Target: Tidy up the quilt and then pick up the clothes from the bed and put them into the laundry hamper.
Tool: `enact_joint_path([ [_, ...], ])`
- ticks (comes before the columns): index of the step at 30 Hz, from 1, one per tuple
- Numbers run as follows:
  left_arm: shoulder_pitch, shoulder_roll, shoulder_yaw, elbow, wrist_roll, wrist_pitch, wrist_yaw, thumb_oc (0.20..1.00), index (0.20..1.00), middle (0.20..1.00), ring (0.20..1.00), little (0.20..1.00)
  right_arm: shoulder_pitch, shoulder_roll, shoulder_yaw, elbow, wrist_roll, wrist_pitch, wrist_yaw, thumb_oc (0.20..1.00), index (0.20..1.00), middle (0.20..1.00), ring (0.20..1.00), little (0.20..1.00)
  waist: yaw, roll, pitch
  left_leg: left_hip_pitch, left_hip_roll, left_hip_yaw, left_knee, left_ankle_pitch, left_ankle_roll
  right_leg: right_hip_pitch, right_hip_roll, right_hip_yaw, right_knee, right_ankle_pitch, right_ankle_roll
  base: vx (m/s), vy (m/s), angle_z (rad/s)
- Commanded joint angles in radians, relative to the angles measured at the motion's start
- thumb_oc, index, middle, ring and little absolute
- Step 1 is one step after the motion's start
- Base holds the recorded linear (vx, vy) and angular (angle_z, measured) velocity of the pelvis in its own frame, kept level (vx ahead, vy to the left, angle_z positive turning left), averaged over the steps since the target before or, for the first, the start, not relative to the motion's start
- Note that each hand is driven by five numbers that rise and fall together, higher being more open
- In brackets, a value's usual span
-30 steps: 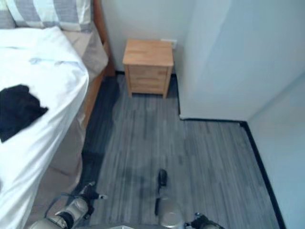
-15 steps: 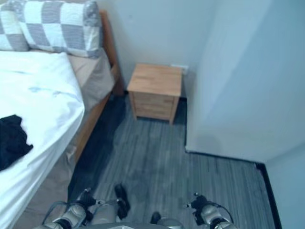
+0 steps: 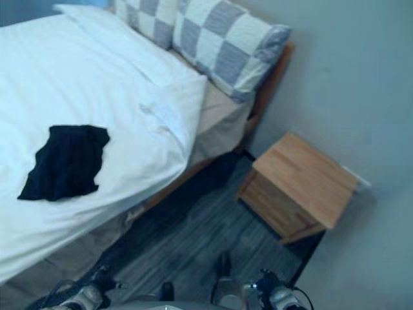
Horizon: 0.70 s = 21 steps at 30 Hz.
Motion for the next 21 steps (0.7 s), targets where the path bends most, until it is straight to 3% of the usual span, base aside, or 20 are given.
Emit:
enact_joint_path([
  [1, -0.028, 0.013, -0.002, 0.0, 0.02, -0.022, 0.015, 1.0, 1.0, 1.0, 1.0, 1.0, -0.021, 0.029, -0.026, 0.003, 0.035, 0.001, 0.025, 1.0, 1.0, 1.0, 1.0, 1.0, -0.02, -0.001, 0.021, 0.07, 0.136, 0.115, 0.0, -0.051, -0.133, -0.004, -0.061, 0.039, 0.016, 0.14, 0.072, 0.43, -0.342, 1.19],
  [5, 0.015, 0.022, 0.012, 0.025, 0.049, -0.022, 0.005, 1.0, 1.0, 1.0, 1.0, 1.0, -0.019, 0.023, -0.023, -0.007, 0.013, 0.004, 0.039, 1.0, 1.0, 1.0, 1.0, 1.0, -0.017, -0.015, 0.007, 0.15, 0.179, 0.061, 0.02, -0.097, -0.167, 0.022, -0.049, 0.017, 0.053, 0.123, 0.08, 0.44, -0.436, 0.82],
  [6, 0.041, 0.01, 0.019, 0.024, 0.043, -0.02, 0.006, 1.0, 1.0, 1.0, 1.0, 1.0, -0.045, 0.011, 0.004, -0.012, -0.007, 0.001, 0.041, 1.0, 1.0, 1.0, 1.0, 1.0, -0.007, 0.0, 0.011, 0.078, 0.216, 0.054, 0.179, -0.045, -0.191, 0.054, -0.012, 0.009, 0.042, 0.093, 0.061, 0.15, -0.259, 0.1],
  [7, 0.041, 0.01, 0.019, 0.024, 0.043, -0.02, 0.006, 1.0, 1.0, 1.0, 1.0, 1.0, -0.045, 0.011, 0.004, -0.012, -0.007, 0.0, 0.041, 1.0, 1.0, 1.0, 1.0, 1.0, -0.01, 0.002, 0.01, 0.071, 0.219, 0.051, 0.187, -0.048, -0.193, 0.053, -0.01, 0.006, 0.042, 0.093, 0.06, 0.19, -0.543, 0.02],
  [8, 0.027, -0.008, 0.014, 0.001, 0.016, -0.01, 0.013, 1.0, 1.0, 1.0, 1.0, 1.0, -0.056, -0.012, 0.008, -0.02, -0.007, 0.0, 0.025, 1.0, 1.0, 1.0, 1.0, 1.0, 0.0, -0.002, 0.039, -0.081, 0.265, 0.114, 0.424, 0.042, -0.18, 0.12, -0.002, -0.057, 0.03, 0.057, 0.013, 0.04, -0.29, 0.03],
  [9, 0.027, -0.008, 0.014, 0.0, 0.016, -0.01, 0.013, 1.0, 1.0, 1.0, 1.0, 1.0, -0.056, -0.012, 0.008, -0.02, -0.007, 0.0, 0.025, 1.0, 1.0, 1.0, 1.0, 1.0, -0.003, 0.0, 0.039, -0.089, 0.268, 0.108, 0.434, 0.038, -0.181, 0.121, 0.001, -0.062, 0.029, 0.057, 0.013, 0.11, -0.483, 0.46],
  [10, 0.014, -0.022, -0.008, -0.037, 0.017, -0.011, 0.019, 1.0, 1.0, 1.0, 1.0, 1.0, -0.064, -0.028, -0.003, -0.022, 0.016, 0.001, 0.011, 1.0, 1.0, 1.0, 1.0, 1.0, -0.01, -0.009, 0.054, -0.152, 0.279, 0.24, 0.523, 0.048, -0.156, 0.178, 0.02, -0.116, 0.015, 0.026, -0.025, 0.07, -0.192, 0.62],
  [11, 0.014, -0.022, -0.008, -0.037, 0.017, -0.011, 0.019, 1.0, 1.0, 1.0, 1.0, 1.0, -0.064, -0.028, -0.004, -0.023, 0.017, 0.001, 0.011, 1.0, 1.0, 1.0, 1.0, 1.0, -0.009, -0.008, 0.055, -0.153, 0.28, 0.241, 0.527, 0.044, -0.155, 0.178, 0.02, -0.115, 0.016, 0.025, -0.024, 0.16, -0.27, 0.99],
  [12, 0.006, -0.029, -0.022, -0.064, 0.021, -0.015, 0.028, 1.0, 1.0, 1.0, 1.0, 1.0, -0.074, -0.04, -0.002, -0.035, 0.032, -0.003, 0.0, 1.0, 1.0, 1.0, 1.0, 1.0, -0.007, -0.011, 0.062, -0.206, 0.178, 0.27, 0.485, -0.034, -0.125, 0.19, 0.039, -0.114, 0.035, 0.013, -0.033, 0.08, -0.073, 0.57],
  [15, 0.006, -0.032, -0.023, -0.073, 0.019, -0.011, 0.03, 1.0, 1.0, 1.0, 1.0, 1.0, -0.066, -0.049, -0.009, -0.044, 0.03, -0.006, -0.01, 1.0, 1.0, 1.0, 1.0, 1.0, -0.013, -0.003, 0.058, -0.187, 0.149, 0.306, 0.39, -0.044, -0.113, 0.185, 0.051, -0.13, 0.045, 0.0, -0.027, 0.09, -0.028, 0.1],
  [16, 0.009, -0.04, -0.031, -0.059, 0.026, -0.007, 0.028, 1.0, 1.0, 1.0, 1.0, 1.0, -0.061, -0.062, -0.026, -0.058, 0.012, -0.007, -0.011, 1.0, 1.0, 1.0, 1.0, 1.0, -0.043, 0.015, 0.05, -0.083, 0.169, 0.417, 0.256, -0.06, -0.105, 0.174, 0.072, -0.172, 0.109, -0.034, -0.016, 0.11, 0.061, 0.06],
  [17, 0.009, -0.039, -0.043, -0.076, 0.026, -0.012, 0.02, 1.0, 1.0, 1.0, 1.0, 1.0, -0.059, -0.065, -0.028, -0.078, 0.025, -0.012, -0.012, 1.0, 1.0, 1.0, 1.0, 1.0, -0.045, 0.012, 0.046, -0.067, 0.136, 0.385, 0.221, -0.066, -0.092, 0.151, 0.07, -0.172, 0.161, -0.027, -0.005, 0.1, 0.059, 0.69],
  [19, -0.016, -0.023, -0.069, -0.094, 0.055, -0.013, 0.014, 1.0, 1.0, 1.0, 1.0, 1.0, -0.051, -0.072, -0.055, -0.179, 0.039, -0.026, -0.02, 1.0, 1.0, 1.0, 1.0, 1.0, -0.084, 0.001, 0.057, -0.034, 0.131, 0.373, 0.151, -0.062, -0.087, 0.06, 0.038, -0.2, 0.335, 0.042, 0.057, 0.0, 0.023, 0.94],
  [20, -0.016, -0.023, -0.07, -0.094, 0.055, -0.013, 0.014, 1.0, 1.0, 1.0, 1.0, 1.0, -0.051, -0.073, -0.056, -0.18, 0.039, -0.025, -0.02, 1.0, 1.0, 1.0, 1.0, 1.0, -0.083, 0.0, 0.056, -0.034, 0.129, 0.374, 0.149, -0.061, -0.086, 0.058, 0.037, -0.199, 0.338, 0.041, 0.058, -0.08, -0.031, 0.64],
  [21, -0.018, -0.001, -0.057, -0.136, 0.05, -0.019, 0.026, 1.0, 1.0, 1.0, 1.0, 1.0, -0.062, -0.095, -0.053, -0.39, 0.043, -0.044, -0.037, 1.0, 1.0, 1.0, 1.0, 1.0, -0.1, 0.002, 0.082, -0.023, 0.144, 0.384, 0.116, -0.04, -0.087, -0.033, 0.039, -0.154, 0.477, 0.119, 0.106, -0.08, -0.033, 0.54],
])
